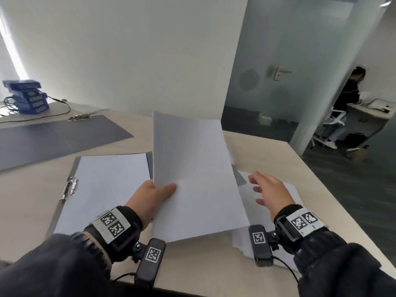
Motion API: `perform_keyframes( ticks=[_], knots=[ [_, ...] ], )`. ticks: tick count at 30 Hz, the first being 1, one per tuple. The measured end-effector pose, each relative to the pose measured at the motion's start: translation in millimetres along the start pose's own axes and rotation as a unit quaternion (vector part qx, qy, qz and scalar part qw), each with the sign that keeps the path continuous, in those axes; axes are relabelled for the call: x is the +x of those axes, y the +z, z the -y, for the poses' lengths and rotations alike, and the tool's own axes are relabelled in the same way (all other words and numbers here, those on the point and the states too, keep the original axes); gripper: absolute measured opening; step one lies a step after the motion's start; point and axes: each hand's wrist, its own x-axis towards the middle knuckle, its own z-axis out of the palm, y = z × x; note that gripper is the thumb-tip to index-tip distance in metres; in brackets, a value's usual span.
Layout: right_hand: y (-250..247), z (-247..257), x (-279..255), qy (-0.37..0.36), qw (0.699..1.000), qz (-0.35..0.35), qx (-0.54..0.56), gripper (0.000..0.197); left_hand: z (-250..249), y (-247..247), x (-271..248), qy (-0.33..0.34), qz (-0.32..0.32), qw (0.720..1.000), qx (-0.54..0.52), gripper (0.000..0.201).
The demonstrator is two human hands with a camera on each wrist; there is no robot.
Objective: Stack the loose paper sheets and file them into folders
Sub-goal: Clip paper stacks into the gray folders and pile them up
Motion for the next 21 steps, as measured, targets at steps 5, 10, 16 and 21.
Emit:
perform_keyframes(
  ticks=[5,10,16,21],
  knots=[
    [34.9,4.8,39.9,-0.006,0.995,0.039,-0.097,0.033,-3.5,-58.3,-3.6,-0.030,-0.104,0.993,-0.047,0.021],
    [65.9,12.1,53.4,0.000,0.994,0.041,-0.098,0.051,-2.7,-97.7,-15.4,-0.043,-0.148,0.986,-0.068,0.025],
    [99.4,21.0,31.0,0.020,0.983,0.146,-0.113,0.061,-2.2,-120.6,-23.8,-0.052,-0.167,0.981,-0.087,0.020],
    [116.0,22.5,-1.9,0.016,0.951,0.262,-0.163,0.064,-2.7,-121.7,-24.7,-0.057,-0.162,0.980,-0.098,0.027]
  ],
)
